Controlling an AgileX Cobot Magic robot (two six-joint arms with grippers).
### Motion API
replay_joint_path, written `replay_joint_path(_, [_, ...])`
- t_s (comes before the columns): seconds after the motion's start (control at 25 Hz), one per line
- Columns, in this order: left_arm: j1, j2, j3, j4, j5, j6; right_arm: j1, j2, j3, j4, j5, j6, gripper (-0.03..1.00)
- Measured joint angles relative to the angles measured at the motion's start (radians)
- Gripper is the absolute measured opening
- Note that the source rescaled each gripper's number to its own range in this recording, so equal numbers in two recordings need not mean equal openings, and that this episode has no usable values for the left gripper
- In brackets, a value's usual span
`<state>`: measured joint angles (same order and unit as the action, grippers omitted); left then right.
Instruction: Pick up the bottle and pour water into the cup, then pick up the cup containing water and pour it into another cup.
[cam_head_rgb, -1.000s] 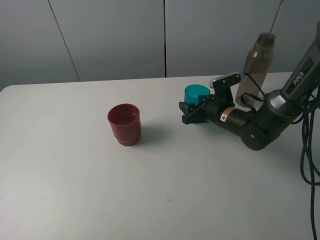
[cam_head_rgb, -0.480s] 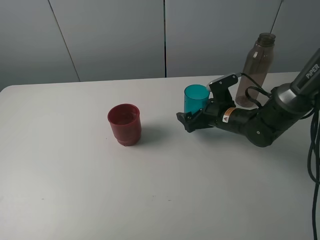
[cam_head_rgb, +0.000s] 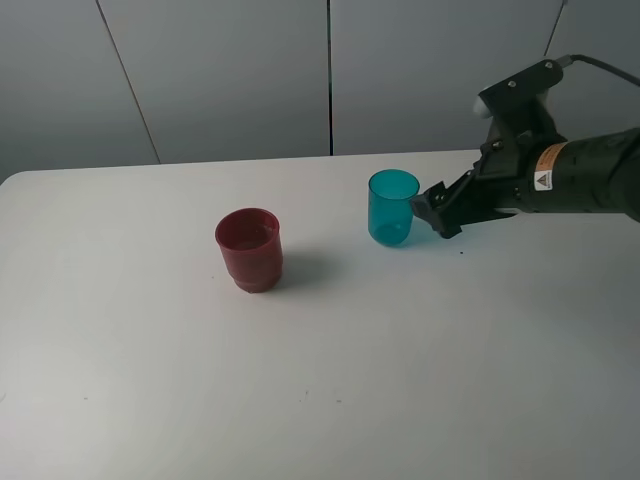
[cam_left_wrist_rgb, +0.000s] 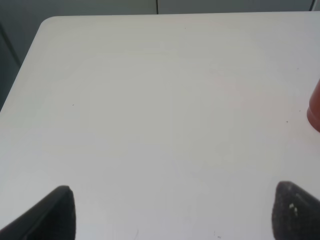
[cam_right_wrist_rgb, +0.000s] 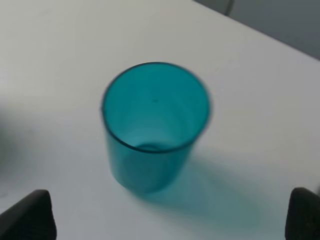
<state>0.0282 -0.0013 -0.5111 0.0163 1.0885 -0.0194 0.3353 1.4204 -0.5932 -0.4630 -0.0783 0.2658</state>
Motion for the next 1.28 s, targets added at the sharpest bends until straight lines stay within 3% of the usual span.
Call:
replay_joint_path(0.12, [0.000, 0.000, 0.000, 0.000, 0.000, 0.000, 0.000, -0.257, 0.000, 0.068, 0.273, -0.025, 0.99])
replay_joint_path(0.4, [0.000, 0.000, 0.000, 0.000, 0.000, 0.000, 0.000, -0.808, 0.002, 0.310, 0.839, -0.236, 0.99])
replay_joint_path(0.56, [0.000, 0.000, 0.000, 0.000, 0.000, 0.000, 0.000, -1.048, 0.004, 0.394, 1.096, -0.266, 0.99])
replay_joint_path(0.68, [0.000, 0.000, 0.000, 0.000, 0.000, 0.000, 0.000, -1.188, 0.006, 0.399, 1.231, -0.271, 0.99])
replay_joint_path(0.88, [0.000, 0.000, 0.000, 0.000, 0.000, 0.000, 0.000, -1.399, 0.030, 0.420, 1.282, -0.274, 0.99])
replay_joint_path(1.28, [0.000, 0.000, 0.000, 0.000, 0.000, 0.000, 0.000, -1.417, 0.047, 0.450, 1.264, -0.274, 0.99])
